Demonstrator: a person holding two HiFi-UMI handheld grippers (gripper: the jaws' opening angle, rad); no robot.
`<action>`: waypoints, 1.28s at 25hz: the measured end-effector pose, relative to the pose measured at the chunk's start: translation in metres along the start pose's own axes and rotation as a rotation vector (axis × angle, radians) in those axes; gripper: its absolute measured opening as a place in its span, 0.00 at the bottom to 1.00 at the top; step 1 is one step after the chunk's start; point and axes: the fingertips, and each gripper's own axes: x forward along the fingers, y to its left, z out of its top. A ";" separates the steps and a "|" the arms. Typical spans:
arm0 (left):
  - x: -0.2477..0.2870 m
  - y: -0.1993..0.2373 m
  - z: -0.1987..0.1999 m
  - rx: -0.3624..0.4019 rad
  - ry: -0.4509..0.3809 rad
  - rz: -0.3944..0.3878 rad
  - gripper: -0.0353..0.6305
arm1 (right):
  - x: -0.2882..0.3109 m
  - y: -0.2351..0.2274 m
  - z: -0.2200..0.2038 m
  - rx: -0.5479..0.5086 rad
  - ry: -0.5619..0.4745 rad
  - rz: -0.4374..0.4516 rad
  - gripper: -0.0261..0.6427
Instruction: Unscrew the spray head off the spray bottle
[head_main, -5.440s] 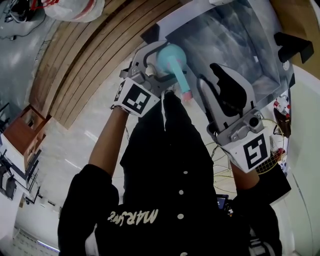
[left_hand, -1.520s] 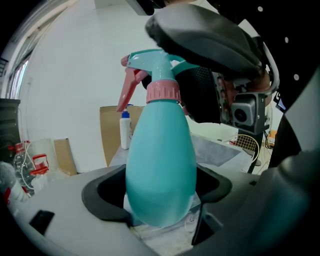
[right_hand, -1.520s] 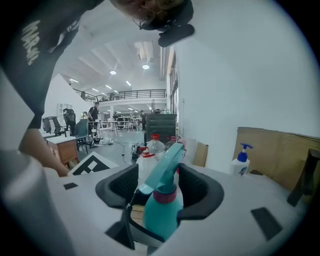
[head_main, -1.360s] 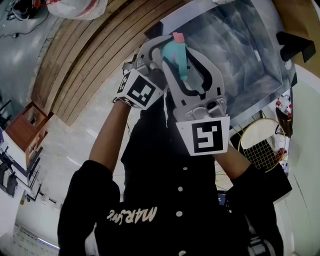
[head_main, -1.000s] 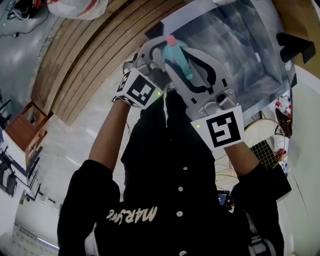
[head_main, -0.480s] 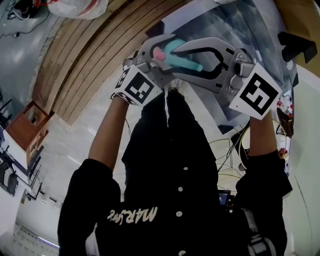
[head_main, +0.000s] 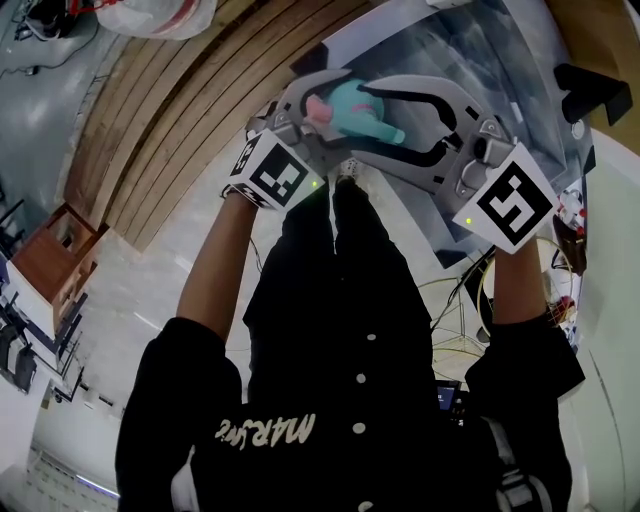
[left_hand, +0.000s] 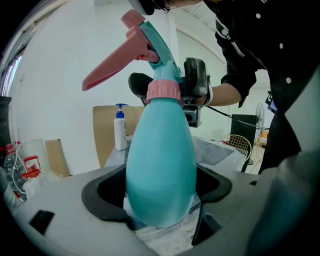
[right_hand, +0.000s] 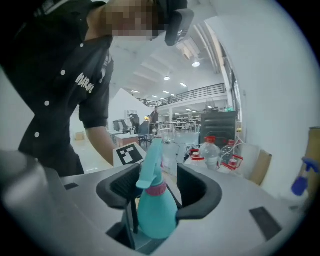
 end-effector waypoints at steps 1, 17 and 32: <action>0.000 0.000 0.000 0.000 0.002 0.000 0.67 | -0.006 -0.005 0.003 0.026 -0.019 -0.058 0.42; 0.001 0.001 -0.001 -0.002 0.005 0.020 0.67 | -0.043 0.033 0.013 0.215 -0.103 -0.688 0.43; 0.001 0.002 0.000 -0.010 0.004 0.031 0.67 | -0.016 0.030 0.000 0.251 -0.023 -0.712 0.47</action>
